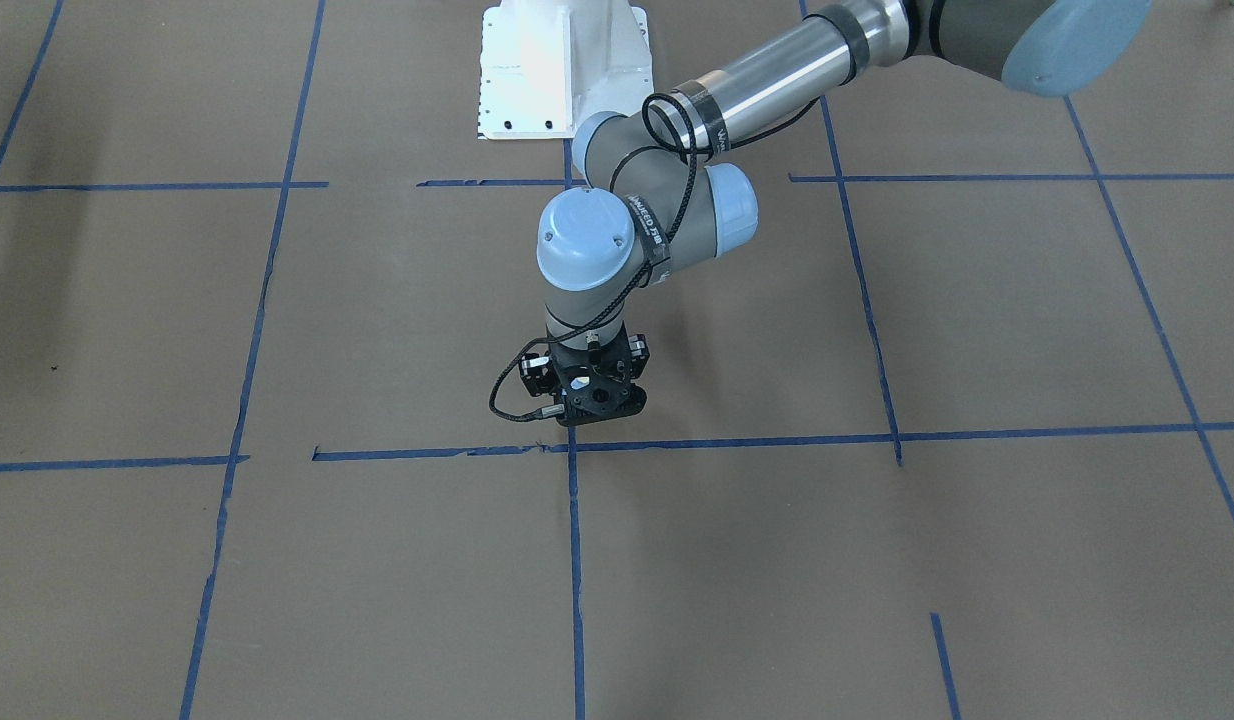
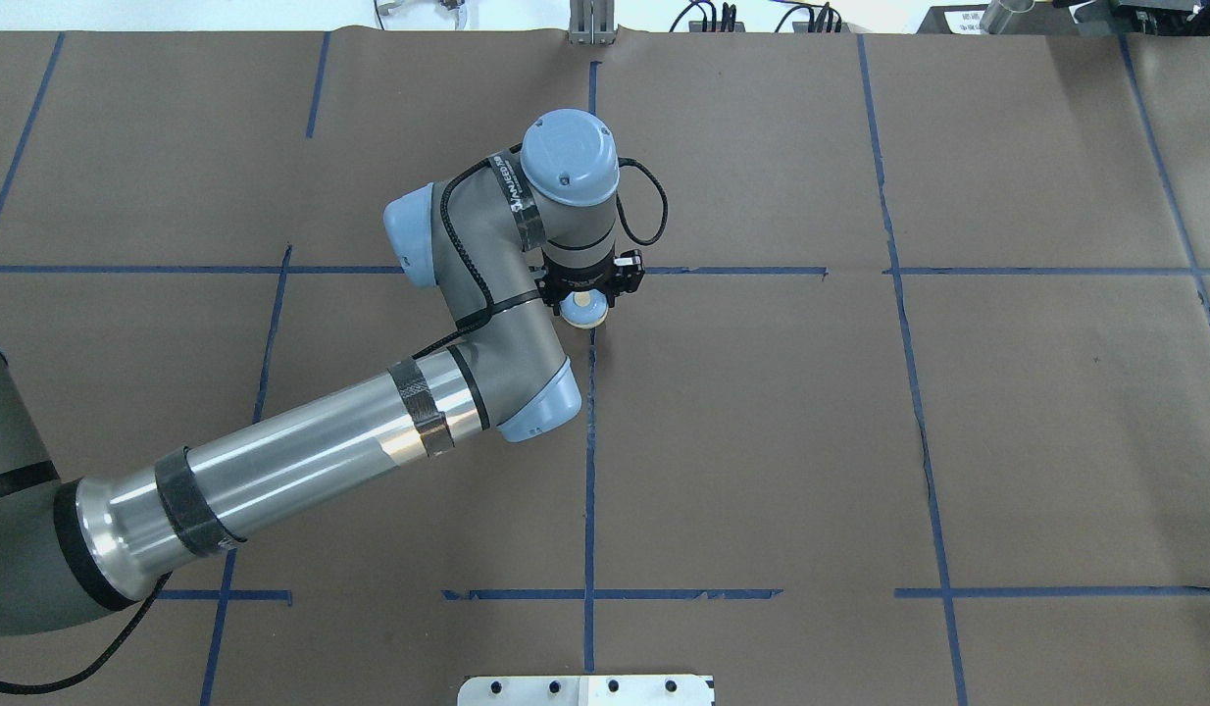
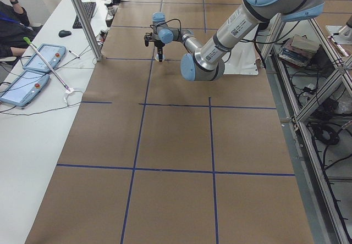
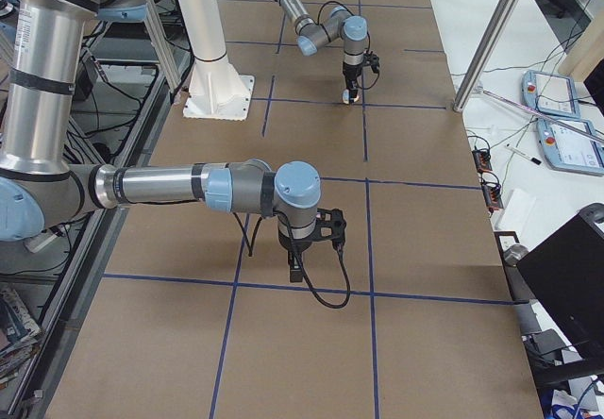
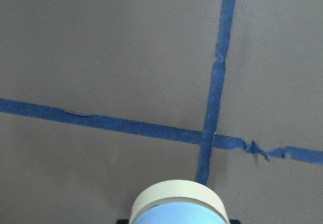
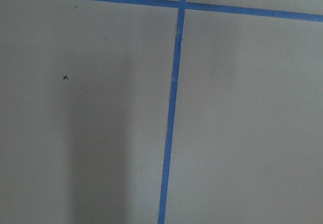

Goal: Place and press bell with both arms
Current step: 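Lower the bell onto the table and open the left gripper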

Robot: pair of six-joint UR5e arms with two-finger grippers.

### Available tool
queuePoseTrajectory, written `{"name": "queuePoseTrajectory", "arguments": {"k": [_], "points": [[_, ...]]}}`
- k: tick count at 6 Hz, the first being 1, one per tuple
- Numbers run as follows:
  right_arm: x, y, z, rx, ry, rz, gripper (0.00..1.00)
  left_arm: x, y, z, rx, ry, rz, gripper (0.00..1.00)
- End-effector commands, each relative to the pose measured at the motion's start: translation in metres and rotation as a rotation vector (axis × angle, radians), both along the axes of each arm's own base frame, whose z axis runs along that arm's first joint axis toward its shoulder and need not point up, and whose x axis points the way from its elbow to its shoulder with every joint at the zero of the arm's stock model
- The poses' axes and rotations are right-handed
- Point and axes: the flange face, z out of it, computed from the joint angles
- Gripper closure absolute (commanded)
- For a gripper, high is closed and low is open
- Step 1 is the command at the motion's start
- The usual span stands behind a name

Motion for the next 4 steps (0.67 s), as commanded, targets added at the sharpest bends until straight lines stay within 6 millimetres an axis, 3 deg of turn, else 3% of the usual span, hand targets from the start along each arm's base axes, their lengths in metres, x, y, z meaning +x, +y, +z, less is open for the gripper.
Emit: {"name": "queuePoseTrajectory", "arguments": {"k": [1, 2, 3, 4], "points": [[0.0, 0.0, 0.002, -0.004, 0.001, 0.0, 0.0, 0.002, 0.005, -0.008, 0.011, 0.008, 0.012, 0.0], [0.0, 0.0, 0.001, -0.002, 0.0, 0.0, 0.0, 0.001, 0.005, -0.014, 0.01, 0.011, 0.014, 0.0], [0.0, -0.001, 0.0, 0.001, 0.0, 0.0, 0.0, -0.018, -0.001, -0.028, 0.018, 0.021, -0.001, 0.0], [0.0, -0.001, 0.0, 0.001, 0.0, 0.0, 0.0, -0.051, -0.007, -0.029, 0.029, -0.015, 0.046, 0.0]]}}
